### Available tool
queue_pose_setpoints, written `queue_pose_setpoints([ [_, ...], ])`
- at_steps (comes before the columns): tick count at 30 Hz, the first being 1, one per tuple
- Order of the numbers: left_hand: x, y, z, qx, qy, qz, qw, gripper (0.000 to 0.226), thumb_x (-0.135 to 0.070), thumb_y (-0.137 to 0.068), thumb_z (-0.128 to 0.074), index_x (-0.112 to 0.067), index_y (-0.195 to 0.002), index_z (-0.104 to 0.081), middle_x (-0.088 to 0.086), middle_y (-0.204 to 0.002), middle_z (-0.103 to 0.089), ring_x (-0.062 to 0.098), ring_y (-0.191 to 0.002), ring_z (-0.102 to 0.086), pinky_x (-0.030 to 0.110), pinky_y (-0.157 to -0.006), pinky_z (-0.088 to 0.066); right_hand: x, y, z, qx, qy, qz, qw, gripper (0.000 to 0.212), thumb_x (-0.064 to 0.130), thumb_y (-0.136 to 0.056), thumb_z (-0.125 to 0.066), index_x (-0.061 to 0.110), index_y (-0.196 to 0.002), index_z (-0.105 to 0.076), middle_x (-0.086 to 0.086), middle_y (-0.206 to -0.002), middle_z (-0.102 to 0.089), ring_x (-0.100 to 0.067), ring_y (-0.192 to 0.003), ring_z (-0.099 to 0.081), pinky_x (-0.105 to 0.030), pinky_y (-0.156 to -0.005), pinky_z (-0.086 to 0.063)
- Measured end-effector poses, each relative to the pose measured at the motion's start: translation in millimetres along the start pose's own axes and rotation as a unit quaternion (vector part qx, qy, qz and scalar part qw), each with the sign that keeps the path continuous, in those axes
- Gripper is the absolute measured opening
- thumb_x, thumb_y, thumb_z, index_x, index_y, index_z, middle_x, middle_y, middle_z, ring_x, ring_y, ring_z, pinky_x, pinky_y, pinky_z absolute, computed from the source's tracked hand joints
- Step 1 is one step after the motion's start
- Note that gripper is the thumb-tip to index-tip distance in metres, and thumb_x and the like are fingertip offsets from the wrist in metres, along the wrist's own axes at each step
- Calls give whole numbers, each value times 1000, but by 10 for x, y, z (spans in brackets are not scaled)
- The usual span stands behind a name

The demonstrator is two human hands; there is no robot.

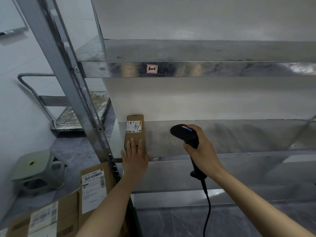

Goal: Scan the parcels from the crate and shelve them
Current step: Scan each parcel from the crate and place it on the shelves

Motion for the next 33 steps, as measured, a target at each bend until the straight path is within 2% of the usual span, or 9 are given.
queue_pose_setpoints([
  [3,-9,-53,34,15,7,-4,1000,67,-53,-99,-17,-20,-153,4,13,-160,8,32,-147,7,55,-115,-3,12,20,-6,-3,4,1,1000,62,0,-87,-60,50,-115,-37,25,-106,-51,13,-93,-53,-4,-67,-45],
  [7,27,-92,129,40,42,-19,998,68,-54,-99,-19,-20,-153,3,13,-160,9,30,-147,8,51,-117,-4,2,48,-19,-4,6,-3,1000,58,0,-87,-59,42,-121,-38,16,-106,-56,10,-90,-55,-4,-65,-44],
  [14,62,223,355,-2,96,-45,994,64,-50,-100,-21,-23,-153,0,8,-161,6,25,-148,4,49,-118,-6,126,149,66,-3,-8,18,1000,56,-1,-86,-59,38,-121,-41,14,-110,-56,9,-94,-55,-1,-68,-42],
  [18,329,679,303,-12,181,24,983,63,-50,-100,-26,-27,-153,-3,2,-161,0,22,-148,-2,45,-119,-8,170,237,97,11,-10,33,999,52,-1,-86,-58,29,-126,-44,9,-110,-57,3,-90,-56,-3,-64,-42],
  [20,492,950,289,-35,229,56,971,59,-46,-100,-29,-26,-153,-11,2,-160,-9,23,-147,-10,48,-119,-14,196,300,86,23,-8,45,999,53,-2,-86,-57,26,-129,-44,9,-107,-57,7,-85,-56,-2,-61,-42],
  [23,766,1367,280,-68,265,98,957,55,-45,-99,-27,-27,-151,-21,3,-157,-22,24,-145,-18,51,-116,-21,234,408,29,47,-21,62,997,52,-3,-86,-57,21,-130,-44,8,-111,-55,5,-91,-55,1,-69,-40],
  [25,968,1660,235,-76,280,150,945,56,-46,-100,-29,-28,-151,-18,2,-159,-17,22,-146,-13,46,-118,-17,272,485,-43,70,-27,79,994,50,-5,-85,-57,23,-125,-45,8,-112,-54,-1,-96,-53,2,-74,-38],
  [29,1201,2153,204,-99,320,199,921,56,-46,-100,-34,-30,-152,-19,1,-158,-20,21,-146,-14,48,-117,-20,321,615,-239,112,-40,94,988,51,-6,-85,-56,25,-124,-44,25,-105,-49,18,-94,-49,3,-73,-38],
  [33,1315,2480,136,-101,369,236,893,65,-51,-98,-35,-21,-152,-19,2,-155,-29,21,-142,-26,45,-115,-26,329,722,-446,134,-51,95,985,53,-2,-86,-60,26,-127,-43,21,-108,-51,23,-96,-47,5,-74,-37],
])
Point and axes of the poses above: each hand's wrist, its own y-axis away from the middle knuckle, its own z-axis out of the back of the hand, x = y × z, the point moved 5 cm from there along -y, towards the middle knuckle
